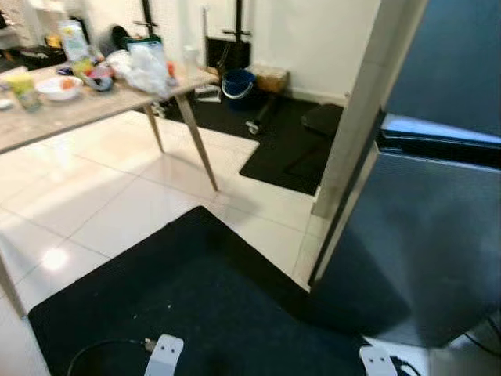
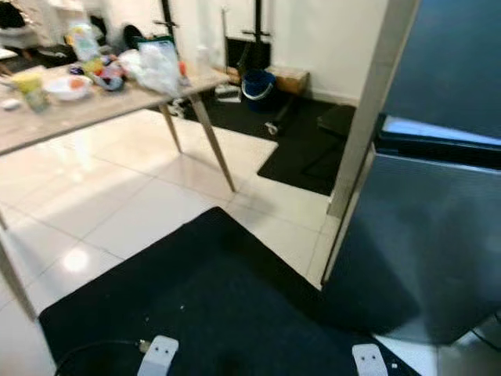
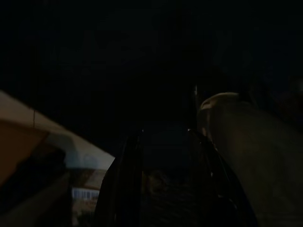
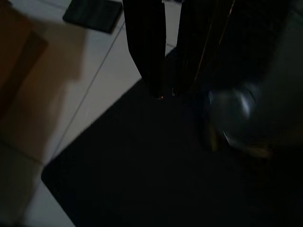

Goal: Restocking fridge

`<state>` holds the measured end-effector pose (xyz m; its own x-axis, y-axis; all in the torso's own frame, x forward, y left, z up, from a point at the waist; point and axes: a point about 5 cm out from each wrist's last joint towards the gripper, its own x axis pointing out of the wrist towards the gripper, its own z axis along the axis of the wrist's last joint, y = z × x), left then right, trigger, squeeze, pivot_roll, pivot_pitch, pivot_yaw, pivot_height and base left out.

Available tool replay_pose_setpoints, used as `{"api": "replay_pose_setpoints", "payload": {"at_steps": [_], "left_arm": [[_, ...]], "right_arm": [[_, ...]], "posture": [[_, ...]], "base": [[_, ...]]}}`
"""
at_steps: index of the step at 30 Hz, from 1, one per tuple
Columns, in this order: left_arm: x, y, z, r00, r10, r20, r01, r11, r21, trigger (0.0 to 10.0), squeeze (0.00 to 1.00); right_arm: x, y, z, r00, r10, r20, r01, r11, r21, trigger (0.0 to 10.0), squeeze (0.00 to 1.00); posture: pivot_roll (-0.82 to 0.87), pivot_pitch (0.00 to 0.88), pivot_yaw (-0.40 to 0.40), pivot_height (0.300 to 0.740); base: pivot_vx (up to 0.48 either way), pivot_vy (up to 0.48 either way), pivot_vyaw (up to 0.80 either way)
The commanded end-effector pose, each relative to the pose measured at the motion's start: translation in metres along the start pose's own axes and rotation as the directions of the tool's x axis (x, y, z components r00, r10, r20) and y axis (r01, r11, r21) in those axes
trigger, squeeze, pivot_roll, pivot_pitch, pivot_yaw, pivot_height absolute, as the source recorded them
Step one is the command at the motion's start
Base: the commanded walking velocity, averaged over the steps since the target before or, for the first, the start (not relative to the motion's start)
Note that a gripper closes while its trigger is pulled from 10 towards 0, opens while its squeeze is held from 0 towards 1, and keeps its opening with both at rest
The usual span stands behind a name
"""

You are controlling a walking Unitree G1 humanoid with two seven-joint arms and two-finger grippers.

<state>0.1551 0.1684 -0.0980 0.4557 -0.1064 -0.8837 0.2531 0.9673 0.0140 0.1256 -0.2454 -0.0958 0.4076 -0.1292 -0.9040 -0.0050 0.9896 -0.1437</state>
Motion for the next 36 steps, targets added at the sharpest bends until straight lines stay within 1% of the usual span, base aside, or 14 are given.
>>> {"api": "replay_pose_setpoints", "payload": {"at_steps": [1, 6, 15, 20, 27, 29, 36], "left_arm": [[0.000, 0.000, 0.001, 1.000, -0.003, 0.003, 0.003, 1.000, 0.012, 10.0, 0.00], [0.000, 0.000, 0.000, 1.000, -0.004, 0.002, 0.004, 1.000, 0.012, 10.0, 0.00], [0.000, 0.001, 0.002, 1.000, -0.005, 0.006, 0.005, 1.000, 0.015, 10.0, 0.00], [0.000, 0.001, 0.004, 1.000, -0.006, 0.012, 0.006, 1.000, 0.017, 10.0, 0.00], [0.001, 0.000, 0.006, 1.000, -0.007, 0.016, 0.006, 1.000, 0.016, 10.0, 0.00], [0.001, 0.000, 0.006, 1.000, -0.006, 0.016, 0.006, 1.000, 0.015, 10.0, 0.00], [0.001, 0.000, 0.006, 1.000, 0.001, 0.026, -0.001, 1.000, -0.007, 10.0, 0.00]], "right_arm": [[0.001, 0.001, 0.008, 1.000, -0.002, 0.021, 0.002, 1.000, -0.007, 10.0, 0.00], [0.001, 0.001, 0.008, 1.000, -0.004, 0.021, 0.004, 1.000, -0.002, 10.0, 0.00], [0.001, -0.001, 0.007, 0.999, -0.029, 0.023, 0.028, 0.999, 0.039, 10.0, 0.00], [0.001, -0.004, 0.009, 0.999, -0.047, 0.022, 0.046, 0.997, 0.069, 10.0, 0.00], [0.000, -0.008, 0.009, 0.997, -0.077, 0.021, 0.075, 0.994, 0.073, 10.0, 0.00], [0.000, -0.009, 0.009, 0.996, -0.085, 0.020, 0.084, 0.994, 0.072, 10.0, 0.00], [0.000, -0.010, 0.010, 0.995, -0.093, 0.030, 0.090, 0.993, 0.082, 10.0, 0.00]], "posture": [[-0.02, 0.000, -0.006, 0.740], [-0.02, 0.000, -0.004, 0.740], [-0.02, 0.000, 0.002, 0.740], [-0.02, 0.000, 0.003, 0.740], [-0.02, 0.000, 0.002, 0.740], [-0.02, 0.000, -0.001, 0.740], [-0.02, 0.000, -0.003, 0.740]], "base": [[0.315, 0.000, 0.00], [0.311, 0.000, 0.00], [0.314, 0.000, 0.00], [0.314, 0.000, -0.80], [0.312, 0.000, -0.80], [0.311, 0.000, 0.00], [0.000, 0.000, 0.00]]}}
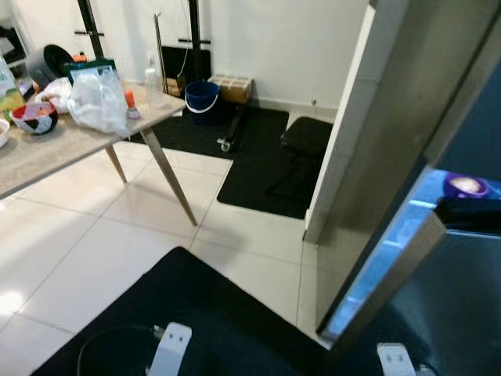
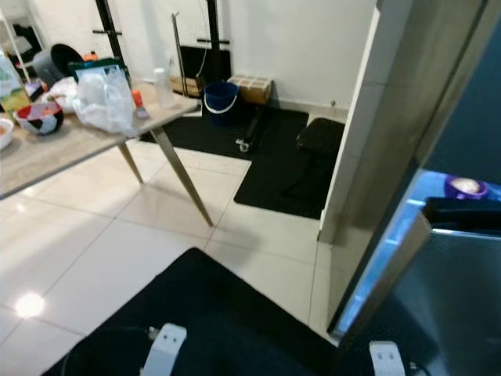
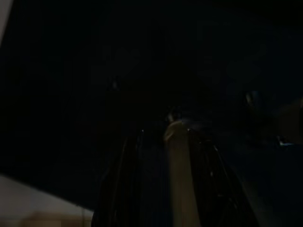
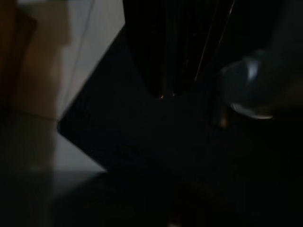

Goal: Restocking fridge

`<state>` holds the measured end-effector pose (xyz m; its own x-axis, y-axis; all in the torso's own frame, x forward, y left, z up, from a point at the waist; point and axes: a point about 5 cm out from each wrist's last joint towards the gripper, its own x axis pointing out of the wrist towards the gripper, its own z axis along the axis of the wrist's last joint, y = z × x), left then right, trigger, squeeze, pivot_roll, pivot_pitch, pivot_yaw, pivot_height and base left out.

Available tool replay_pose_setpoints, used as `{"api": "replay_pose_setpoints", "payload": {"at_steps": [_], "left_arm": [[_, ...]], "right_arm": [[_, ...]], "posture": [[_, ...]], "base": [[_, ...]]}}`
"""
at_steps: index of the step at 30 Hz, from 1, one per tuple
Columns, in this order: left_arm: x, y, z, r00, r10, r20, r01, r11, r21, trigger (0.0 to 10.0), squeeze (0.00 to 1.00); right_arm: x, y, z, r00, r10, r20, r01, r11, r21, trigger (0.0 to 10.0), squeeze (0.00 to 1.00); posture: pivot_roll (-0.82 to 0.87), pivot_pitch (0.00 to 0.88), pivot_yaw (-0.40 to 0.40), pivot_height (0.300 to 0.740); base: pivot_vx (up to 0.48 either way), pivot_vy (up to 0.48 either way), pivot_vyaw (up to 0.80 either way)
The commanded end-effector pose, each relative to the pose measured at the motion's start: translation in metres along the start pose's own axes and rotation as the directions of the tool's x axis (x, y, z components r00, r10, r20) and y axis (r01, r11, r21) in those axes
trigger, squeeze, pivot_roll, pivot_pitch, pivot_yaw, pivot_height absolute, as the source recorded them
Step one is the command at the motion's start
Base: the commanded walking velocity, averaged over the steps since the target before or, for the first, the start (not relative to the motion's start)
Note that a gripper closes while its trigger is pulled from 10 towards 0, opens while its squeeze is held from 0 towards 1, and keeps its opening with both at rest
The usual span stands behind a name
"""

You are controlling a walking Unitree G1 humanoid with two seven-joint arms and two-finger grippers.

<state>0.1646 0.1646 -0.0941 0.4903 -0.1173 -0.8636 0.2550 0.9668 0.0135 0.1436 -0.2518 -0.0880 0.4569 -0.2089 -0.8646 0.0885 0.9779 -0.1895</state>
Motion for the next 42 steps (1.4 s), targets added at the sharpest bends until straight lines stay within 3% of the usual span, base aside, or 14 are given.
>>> {"api": "replay_pose_setpoints", "payload": {"at_steps": [1, 14, 20, 30, 34, 42], "left_arm": [[-0.001, 0.001, -0.004, 1.000, 0.001, -0.015, -0.001, 1.000, -0.008, 10.0, 0.00], [-0.001, -0.001, -0.006, 0.999, -0.027, -0.020, 0.027, 1.000, 0.009, 10.0, 0.00], [-0.001, -0.002, -0.006, 1.000, -0.019, -0.021, 0.019, 1.000, -0.007, 10.0, 0.00], [-0.001, -0.002, -0.005, 1.000, -0.020, -0.020, 0.020, 1.000, 0.000, 10.0, 0.00], [-0.001, -0.002, -0.006, 1.000, -0.021, -0.022, 0.021, 1.000, -0.001, 10.0, 0.00], [-0.001, -0.001, -0.008, 0.999, -0.022, -0.026, 0.022, 1.000, 0.001, 10.0, 0.00]], "right_arm": [[-0.001, -0.004, -0.009, 1.000, -0.010, -0.025, 0.010, 1.000, 0.016, 10.0, 0.00], [-0.001, -0.006, -0.007, 0.999, -0.030, -0.015, 0.030, 0.999, 0.019, 10.0, 0.00], [-0.001, -0.019, 0.005, 0.996, -0.080, 0.031, 0.078, 0.995, 0.068, 10.0, 0.00], [-0.001, -0.025, 0.017, 0.991, -0.112, 0.074, 0.106, 0.991, 0.080, 10.0, 0.00], [-0.004, -0.043, 0.052, 0.957, -0.172, 0.235, 0.096, 0.948, 0.303, 10.0, 0.00], [-0.013, -0.075, 0.079, 0.890, -0.299, 0.344, 0.093, 0.858, 0.505, 10.0, 0.00]], "posture": [[-0.02, 0.000, -0.003, 0.740], [-0.02, 0.000, -0.006, 0.740], [-0.03, 0.000, -0.006, 0.740], [-0.03, 0.000, -0.011, 0.740], [-0.02, 0.000, -0.012, 0.740], [-0.03, 0.000, -0.002, 0.740]], "base": [[0.000, 0.000, 0.00], [0.000, -0.107, 0.00], [0.000, -0.277, 0.00], [0.000, 0.000, 0.00], [0.000, 0.000, 0.00], [0.000, 0.000, 0.00]]}}
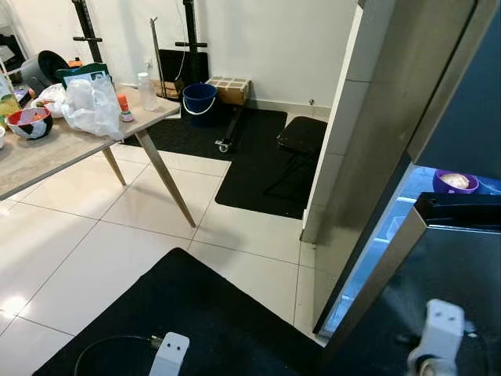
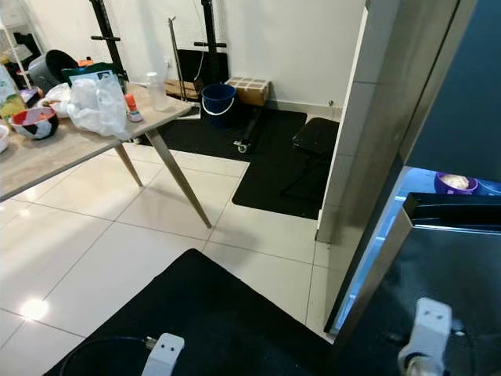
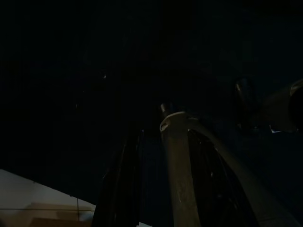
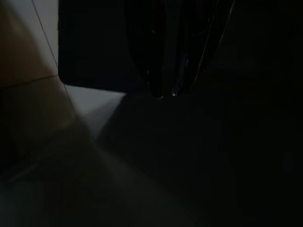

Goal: Restocking fridge

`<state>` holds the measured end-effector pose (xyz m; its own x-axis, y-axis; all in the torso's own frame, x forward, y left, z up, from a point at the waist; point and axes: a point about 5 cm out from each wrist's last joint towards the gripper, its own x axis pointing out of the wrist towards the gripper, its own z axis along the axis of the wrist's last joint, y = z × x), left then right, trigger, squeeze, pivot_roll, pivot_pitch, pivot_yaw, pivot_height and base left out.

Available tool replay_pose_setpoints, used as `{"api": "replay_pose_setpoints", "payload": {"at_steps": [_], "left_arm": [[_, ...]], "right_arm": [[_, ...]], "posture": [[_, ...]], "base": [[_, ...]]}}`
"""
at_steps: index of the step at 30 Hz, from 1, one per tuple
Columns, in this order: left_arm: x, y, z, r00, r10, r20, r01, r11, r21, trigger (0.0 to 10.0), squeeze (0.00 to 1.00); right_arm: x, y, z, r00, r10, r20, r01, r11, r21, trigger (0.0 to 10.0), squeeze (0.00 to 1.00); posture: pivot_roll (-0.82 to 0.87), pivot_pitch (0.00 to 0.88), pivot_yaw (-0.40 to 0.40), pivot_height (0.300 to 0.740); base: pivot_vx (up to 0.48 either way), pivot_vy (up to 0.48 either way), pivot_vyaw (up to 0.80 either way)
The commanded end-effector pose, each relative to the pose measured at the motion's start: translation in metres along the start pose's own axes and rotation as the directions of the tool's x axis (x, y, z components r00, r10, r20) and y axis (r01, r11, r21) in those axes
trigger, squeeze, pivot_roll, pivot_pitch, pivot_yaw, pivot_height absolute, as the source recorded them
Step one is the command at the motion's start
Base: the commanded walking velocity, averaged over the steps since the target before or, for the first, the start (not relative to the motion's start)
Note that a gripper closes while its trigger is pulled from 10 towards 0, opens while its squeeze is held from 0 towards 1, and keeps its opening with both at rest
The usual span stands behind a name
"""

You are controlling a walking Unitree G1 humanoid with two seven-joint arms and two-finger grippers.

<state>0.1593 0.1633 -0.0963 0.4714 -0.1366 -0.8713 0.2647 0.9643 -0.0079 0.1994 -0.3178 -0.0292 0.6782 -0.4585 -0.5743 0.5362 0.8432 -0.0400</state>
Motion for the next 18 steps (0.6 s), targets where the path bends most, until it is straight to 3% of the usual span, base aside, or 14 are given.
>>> {"api": "replay_pose_setpoints", "payload": {"at_steps": [1, 10, 18], "left_arm": [[-0.001, 0.001, -0.003, 1.000, 0.001, -0.011, -0.001, 1.000, 0.003, 10.0, 0.00], [-0.001, 0.001, -0.003, 1.000, 0.001, -0.010, -0.001, 1.000, 0.004, 10.0, 0.00], [-0.002, 0.004, -0.006, 1.000, 0.005, -0.017, -0.005, 1.000, 0.009, 10.0, 0.00]], "right_arm": [[0.001, -0.003, 0.005, 1.000, -0.012, 0.025, 0.010, 0.999, 0.046, 10.0, 0.00], [0.005, -0.001, 0.029, 0.990, 0.005, 0.138, -0.023, 0.991, 0.132, 10.0, 0.00], [0.010, 0.015, 0.062, 0.966, 0.061, 0.253, -0.101, 0.984, 0.148, 10.0, 0.00]], "posture": [[-0.03, 0.000, -0.002, 0.740], [-0.03, 0.000, 0.001, 0.740], [-0.02, 0.000, 0.006, 0.740]], "base": [[0.000, 0.000, 0.00], [0.000, 0.000, 0.00], [0.000, 0.000, 0.00]]}}
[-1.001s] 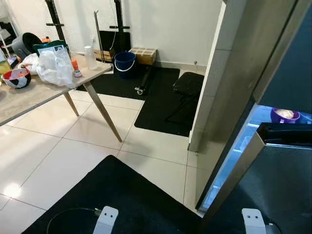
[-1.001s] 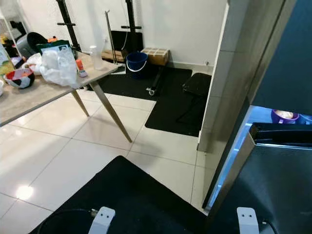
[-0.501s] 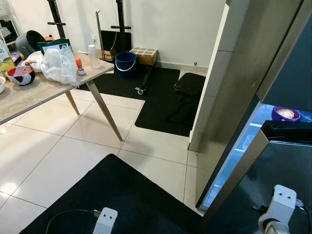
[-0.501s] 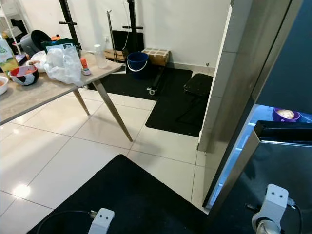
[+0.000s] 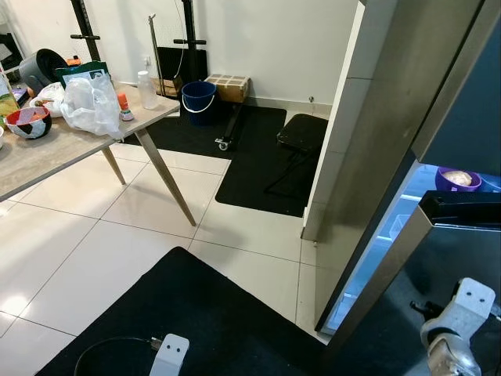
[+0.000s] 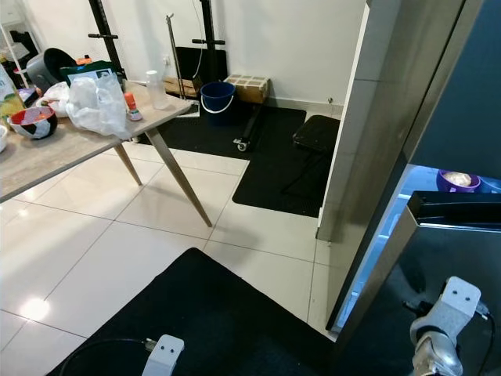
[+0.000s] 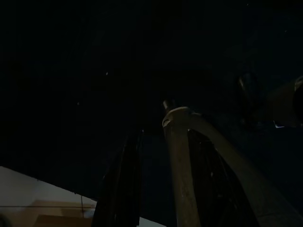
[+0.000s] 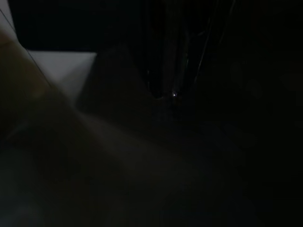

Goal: Restocking fridge

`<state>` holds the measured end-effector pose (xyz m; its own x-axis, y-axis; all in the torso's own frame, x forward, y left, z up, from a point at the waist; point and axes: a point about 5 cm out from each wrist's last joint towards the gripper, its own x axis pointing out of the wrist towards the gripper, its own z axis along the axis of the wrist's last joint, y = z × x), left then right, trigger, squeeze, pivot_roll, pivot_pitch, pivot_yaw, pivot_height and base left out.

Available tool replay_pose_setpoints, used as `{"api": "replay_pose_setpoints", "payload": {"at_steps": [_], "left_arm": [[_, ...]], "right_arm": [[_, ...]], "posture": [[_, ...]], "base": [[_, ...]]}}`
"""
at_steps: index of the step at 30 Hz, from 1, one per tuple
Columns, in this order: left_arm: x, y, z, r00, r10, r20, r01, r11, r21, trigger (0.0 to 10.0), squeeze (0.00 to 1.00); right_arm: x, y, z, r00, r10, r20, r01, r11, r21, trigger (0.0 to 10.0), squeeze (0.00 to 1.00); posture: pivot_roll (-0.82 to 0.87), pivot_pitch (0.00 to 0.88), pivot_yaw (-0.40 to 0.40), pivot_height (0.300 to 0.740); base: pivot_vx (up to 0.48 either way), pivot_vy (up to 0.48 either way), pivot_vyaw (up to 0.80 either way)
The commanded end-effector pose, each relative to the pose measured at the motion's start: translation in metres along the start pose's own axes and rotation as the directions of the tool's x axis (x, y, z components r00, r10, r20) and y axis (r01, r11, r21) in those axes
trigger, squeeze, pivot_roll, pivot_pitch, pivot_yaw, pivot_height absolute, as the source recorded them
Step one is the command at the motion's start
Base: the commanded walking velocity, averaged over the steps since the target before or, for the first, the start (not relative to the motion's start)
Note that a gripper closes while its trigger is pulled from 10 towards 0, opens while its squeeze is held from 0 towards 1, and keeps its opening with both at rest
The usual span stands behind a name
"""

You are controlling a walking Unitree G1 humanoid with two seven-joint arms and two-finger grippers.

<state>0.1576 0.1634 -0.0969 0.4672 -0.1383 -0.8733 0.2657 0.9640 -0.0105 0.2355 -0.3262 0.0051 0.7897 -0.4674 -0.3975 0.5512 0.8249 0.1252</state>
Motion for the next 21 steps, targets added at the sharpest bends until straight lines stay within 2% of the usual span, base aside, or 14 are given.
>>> {"api": "replay_pose_setpoints", "payload": {"at_steps": [1, 8, 10, 12, 13, 21], "left_arm": [[-0.001, 0.004, -0.004, 1.000, 0.008, -0.013, -0.008, 1.000, 0.009, 10.0, 0.00], [-0.002, 0.005, -0.007, 1.000, 0.011, -0.016, -0.011, 1.000, 0.004, 10.0, 0.00], [-0.003, 0.005, -0.010, 1.000, 0.015, -0.021, -0.015, 1.000, -0.002, 10.0, 0.00], [-0.003, 0.005, -0.010, 1.000, 0.016, -0.022, -0.016, 1.000, -0.004, 10.0, 0.00], [-0.003, 0.006, -0.012, 1.000, 0.019, -0.024, -0.019, 1.000, -0.009, 10.0, 0.00], [-0.005, 0.009, -0.017, 0.999, 0.035, -0.030, -0.036, 0.999, -0.032, 10.0, 0.00]], "right_arm": [[0.005, 0.009, 0.015, 0.998, 0.031, 0.058, -0.032, 0.999, 0.005, 10.0, 0.00], [0.012, 0.028, 0.032, 0.990, 0.086, 0.110, -0.087, 0.996, 0.007, 10.0, 0.00], [0.016, 0.043, 0.042, 0.983, 0.126, 0.130, -0.127, 0.992, 0.000, 10.0, 0.00], [0.017, 0.046, 0.044, 0.982, 0.132, 0.133, -0.133, 0.991, 0.000, 10.0, 0.00], [0.019, 0.054, 0.049, 0.978, 0.151, 0.142, -0.152, 0.988, -0.005, 10.0, 0.00], [0.023, 0.077, 0.065, 0.964, 0.206, 0.166, -0.207, 0.978, -0.014, 10.0, 0.00]], "posture": [[-0.02, 0.000, 0.005, 0.740], [0.00, 0.000, -0.002, 0.740], [0.01, 0.000, -0.006, 0.740], [0.01, 0.000, -0.008, 0.740], [0.02, 0.000, -0.010, 0.740], [0.04, 0.000, -0.023, 0.740]], "base": [[0.000, 0.000, 0.00], [0.000, 0.000, 0.00], [0.000, 0.000, 0.00], [0.000, 0.000, 0.00], [0.000, 0.000, 0.00], [0.000, 0.000, 0.00]]}}
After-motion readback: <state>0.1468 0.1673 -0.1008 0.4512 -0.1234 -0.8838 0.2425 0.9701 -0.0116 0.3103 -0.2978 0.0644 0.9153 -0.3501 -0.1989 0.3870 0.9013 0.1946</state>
